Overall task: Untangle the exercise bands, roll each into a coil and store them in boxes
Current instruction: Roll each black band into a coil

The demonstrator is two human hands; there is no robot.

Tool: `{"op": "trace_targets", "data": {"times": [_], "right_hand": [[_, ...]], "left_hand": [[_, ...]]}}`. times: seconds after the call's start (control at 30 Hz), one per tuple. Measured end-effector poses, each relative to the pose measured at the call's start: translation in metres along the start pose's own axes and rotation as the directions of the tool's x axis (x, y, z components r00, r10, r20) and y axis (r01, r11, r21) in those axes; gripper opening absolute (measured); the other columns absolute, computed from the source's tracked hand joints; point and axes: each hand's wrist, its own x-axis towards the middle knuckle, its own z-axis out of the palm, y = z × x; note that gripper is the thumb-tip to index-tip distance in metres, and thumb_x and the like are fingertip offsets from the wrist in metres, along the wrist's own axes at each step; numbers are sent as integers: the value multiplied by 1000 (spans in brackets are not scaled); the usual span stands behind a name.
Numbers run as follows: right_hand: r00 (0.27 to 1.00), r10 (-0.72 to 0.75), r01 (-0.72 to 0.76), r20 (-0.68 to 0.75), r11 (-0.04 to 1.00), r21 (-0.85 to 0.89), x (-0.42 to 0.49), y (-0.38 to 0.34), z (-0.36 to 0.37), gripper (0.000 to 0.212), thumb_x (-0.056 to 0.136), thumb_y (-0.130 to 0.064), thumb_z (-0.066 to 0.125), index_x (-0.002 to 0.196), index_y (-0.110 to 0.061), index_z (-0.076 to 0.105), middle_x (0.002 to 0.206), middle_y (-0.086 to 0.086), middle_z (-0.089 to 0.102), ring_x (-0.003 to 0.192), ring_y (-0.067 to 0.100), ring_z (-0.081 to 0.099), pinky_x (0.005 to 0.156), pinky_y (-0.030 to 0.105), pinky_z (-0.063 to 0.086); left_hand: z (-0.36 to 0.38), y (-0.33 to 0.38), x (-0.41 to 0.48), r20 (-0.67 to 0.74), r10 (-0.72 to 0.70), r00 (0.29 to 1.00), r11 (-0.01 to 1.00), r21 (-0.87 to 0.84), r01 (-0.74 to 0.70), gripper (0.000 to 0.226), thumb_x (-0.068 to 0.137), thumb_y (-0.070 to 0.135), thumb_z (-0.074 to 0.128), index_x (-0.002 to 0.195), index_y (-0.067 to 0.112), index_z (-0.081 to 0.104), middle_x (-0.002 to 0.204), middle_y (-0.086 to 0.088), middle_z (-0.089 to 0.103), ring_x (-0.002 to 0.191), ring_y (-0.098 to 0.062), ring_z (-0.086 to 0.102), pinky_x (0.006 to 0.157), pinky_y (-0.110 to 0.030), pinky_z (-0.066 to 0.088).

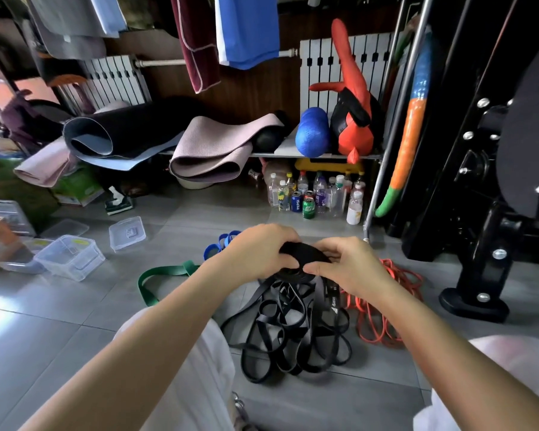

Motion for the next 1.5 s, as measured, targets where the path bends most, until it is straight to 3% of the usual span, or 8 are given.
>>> {"op": "trace_targets", "data": {"times": [0.2, 0.33, 0.6, 0.87, 1.0, 1.1, 1.27, 1.5], "right_hand": [[992, 125, -125, 17, 952, 281, -8, 24, 9, 30, 69, -8, 80, 88, -24, 65, 91, -1, 71, 85, 12, 67, 84, 23, 53], [990, 129, -110, -55, 957, 269, -19, 41, 19, 16, 85, -9, 66, 100, -13, 68, 72, -13, 67, 64, -4, 61, 61, 9, 47], [984, -86, 22, -159, 929, -370, -10, 49, 12, 25, 92, -28, 55, 115, -21, 63, 87, -14, 51, 74, 3, 51, 66, 13, 34], [954, 238, -301, -184, 747, -593, -31, 97, 14, 20, 92, -23, 50, 99, -23, 68, 94, 4, 67, 84, 25, 63, 63, 29, 43], [935, 322, -332, -150, 942, -52, -23, 95, -1, 16, 88, -18, 62, 97, -8, 71, 73, 3, 70, 69, 18, 65, 65, 16, 45], [918, 395, -331, 39, 708, 624, -15, 88, -22, 19, 84, -11, 61, 99, -1, 66, 65, 7, 70, 63, 18, 69, 56, 26, 56], [973, 228, -226, 17, 971, -71, -7, 98, -35, 9, 84, -24, 68, 78, -19, 71, 62, -2, 68, 60, 16, 58, 64, 34, 47], [934, 294, -354, -204, 672, -650, -11, 103, -34, 18, 85, -34, 61, 93, -22, 72, 87, 5, 70, 87, 27, 64, 71, 36, 50]], "left_hand": [[-3, -14, -3, -75, -139, 987, 926, -362, 102, 23, 79, 14, 71, 102, 14, 69, 81, 1, 70, 64, -5, 59, 66, -25, 49], [-7, -33, -6, -102, -212, 972, 855, -500, 134, 22, 79, 5, 71, 97, 17, 68, 87, -3, 73, 80, -19, 69, 74, -34, 54], [-12, -50, -9, -148, -273, 951, 834, -530, 157, 23, 79, 5, 71, 94, 21, 67, 76, 10, 71, 68, -2, 66, 63, -16, 50], [-17, -66, -13, -191, -348, 918, 808, -557, 191, 24, 79, 3, 70, 90, 23, 66, 83, 0, 72, 71, -9, 67, 63, -20, 48], [-13, -80, -12, -232, -427, 874, 811, -526, 256, 24, 81, 7, 70, 102, 17, 69, 90, -6, 72, 83, -21, 68, 64, -29, 52], [-16, -91, -10, -273, -482, 833, 800, -525, 290, 25, 81, 7, 69, 105, 14, 68, 88, -7, 70, 78, -20, 64, 66, -31, 51], [-18, -92, -3, -286, -463, 839, 826, -483, 291, 26, 82, 11, 69, 107, 16, 68, 79, -2, 67, 65, -15, 59, 56, -24, 43], [-19, -87, 3, -310, -435, 846, 854, -441, 277, 22, 82, 12, 69, 103, 19, 69, 75, 1, 67, 59, -11, 57, 53, -24, 43]]}}
